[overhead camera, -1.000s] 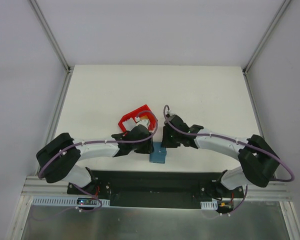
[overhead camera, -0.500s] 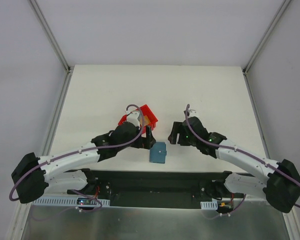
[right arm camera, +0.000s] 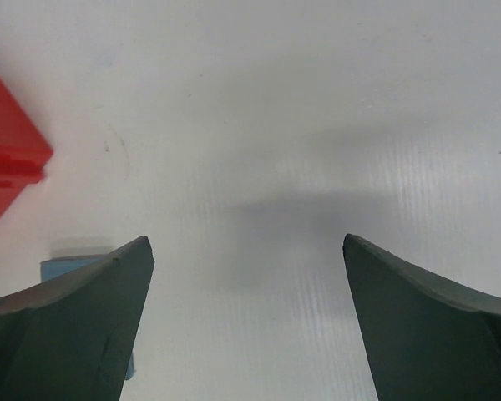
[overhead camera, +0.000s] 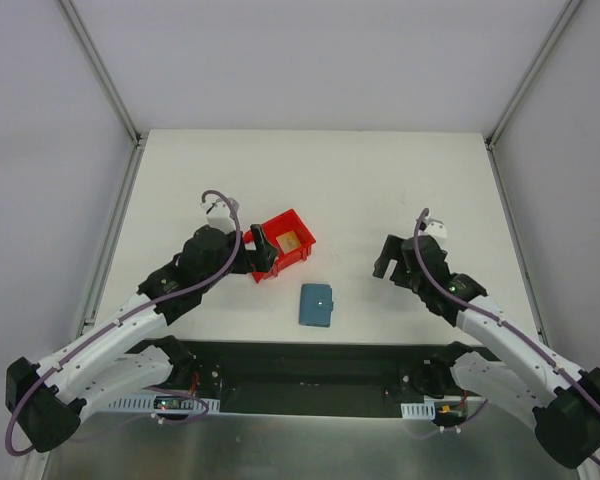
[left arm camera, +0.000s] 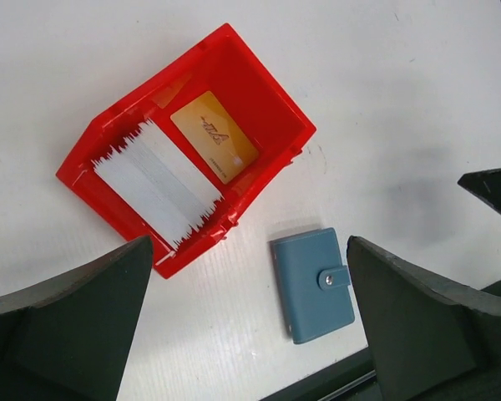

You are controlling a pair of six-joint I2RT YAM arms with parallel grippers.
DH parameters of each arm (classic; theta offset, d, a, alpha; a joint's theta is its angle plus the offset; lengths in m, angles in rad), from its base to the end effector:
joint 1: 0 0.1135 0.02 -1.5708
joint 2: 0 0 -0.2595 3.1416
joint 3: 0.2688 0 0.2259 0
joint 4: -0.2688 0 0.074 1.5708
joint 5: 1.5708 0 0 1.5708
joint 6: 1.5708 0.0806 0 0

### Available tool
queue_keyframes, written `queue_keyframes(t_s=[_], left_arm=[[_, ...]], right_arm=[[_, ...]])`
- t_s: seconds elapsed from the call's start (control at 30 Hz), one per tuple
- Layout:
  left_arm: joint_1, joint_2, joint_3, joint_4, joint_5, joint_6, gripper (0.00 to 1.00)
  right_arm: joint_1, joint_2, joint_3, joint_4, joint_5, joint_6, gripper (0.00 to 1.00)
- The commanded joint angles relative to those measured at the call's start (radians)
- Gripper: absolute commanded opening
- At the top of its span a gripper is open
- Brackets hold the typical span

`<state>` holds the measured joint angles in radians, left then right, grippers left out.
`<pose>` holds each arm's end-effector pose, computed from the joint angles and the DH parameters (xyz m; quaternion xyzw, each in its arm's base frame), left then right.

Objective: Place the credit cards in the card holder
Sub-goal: Reset both arms

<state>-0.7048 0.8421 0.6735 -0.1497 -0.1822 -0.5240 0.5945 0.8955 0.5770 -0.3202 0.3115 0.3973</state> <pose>0.1752 -0.1298 0.2817 0.0197 0.8084 -0.2762 0.5194 0.1832 0.0940 0.2150 -0.0175 0.8851 0.0893 0.4564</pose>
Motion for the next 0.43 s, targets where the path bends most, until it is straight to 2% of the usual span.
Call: queue_keyframes(t_s=[0.0, 0.23, 0.4], left_arm=[[0.007, -0.029, -0.051, -0.036, 0.027, -0.019, 0.99], [0.007, -0.126, -0.12, -0.045, -0.019, -0.044, 0.99], [0.007, -0.132, -0.098, -0.094, -0.086, -0.063, 0.99]], right_arm=[[-0.027, -0.056, -0.012, -0.039, 0.128, -0.043, 0.99], [-0.032, -0.145, -0.042, -0.02, 0.369, -0.132, 0.96], [-0.036, -0.188, -0.098, -0.017, 0.521, -0.156, 0.96]])
